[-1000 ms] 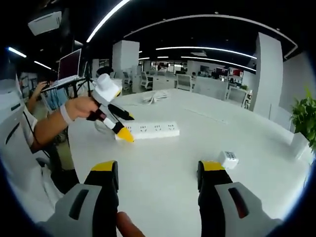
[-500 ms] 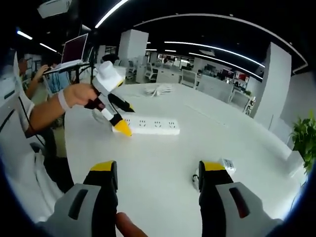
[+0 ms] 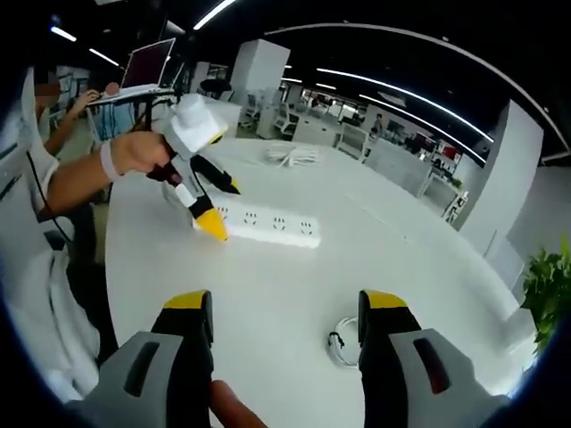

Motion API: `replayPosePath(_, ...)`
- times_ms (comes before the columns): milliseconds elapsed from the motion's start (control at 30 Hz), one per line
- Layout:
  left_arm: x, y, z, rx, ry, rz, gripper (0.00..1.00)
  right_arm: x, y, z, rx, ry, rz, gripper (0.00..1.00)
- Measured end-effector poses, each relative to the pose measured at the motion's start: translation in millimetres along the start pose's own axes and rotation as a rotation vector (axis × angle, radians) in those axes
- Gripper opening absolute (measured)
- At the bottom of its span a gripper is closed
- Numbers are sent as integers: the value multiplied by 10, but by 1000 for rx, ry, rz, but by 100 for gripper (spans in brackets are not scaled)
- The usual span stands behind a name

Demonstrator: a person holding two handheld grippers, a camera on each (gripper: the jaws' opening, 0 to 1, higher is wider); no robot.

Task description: Straighten the power strip on the desk, plug the charger into it

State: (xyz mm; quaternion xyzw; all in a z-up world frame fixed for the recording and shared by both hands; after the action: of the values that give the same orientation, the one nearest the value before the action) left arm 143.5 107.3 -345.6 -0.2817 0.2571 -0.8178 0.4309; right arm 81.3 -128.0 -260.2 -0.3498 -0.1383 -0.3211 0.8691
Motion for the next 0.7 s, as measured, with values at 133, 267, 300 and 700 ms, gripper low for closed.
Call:
replayPosePath(133,-3,1,2,0,-1,-1,74,15,25,16,-1,-14,4,65)
replayPosePath(267,-1,-4,-2,0,-3,-3,75,69,78,50,-8,-60,13,65)
replayPosePath(300,-2,-4,-2,0,-3,-3,75,72,81,52,-8,-61,14,65)
replayPosePath(700,5,-18,-10,5,-4,-9,75,182,157,129,-9,-190,34,65)
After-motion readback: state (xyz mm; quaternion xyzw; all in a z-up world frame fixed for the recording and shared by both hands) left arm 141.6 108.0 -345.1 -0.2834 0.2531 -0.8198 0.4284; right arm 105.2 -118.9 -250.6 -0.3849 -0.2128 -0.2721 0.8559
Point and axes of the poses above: the point that each gripper's makers call its tool centre point, and the gripper's own axes: y roughly forward along the fingers, x roughly to its right, z roughly out of its top, the point moved 5 cm from there along -y, roughly backward along the fingers, and after that the axes turned 11 degrees about -y, right-handed, at the moved point
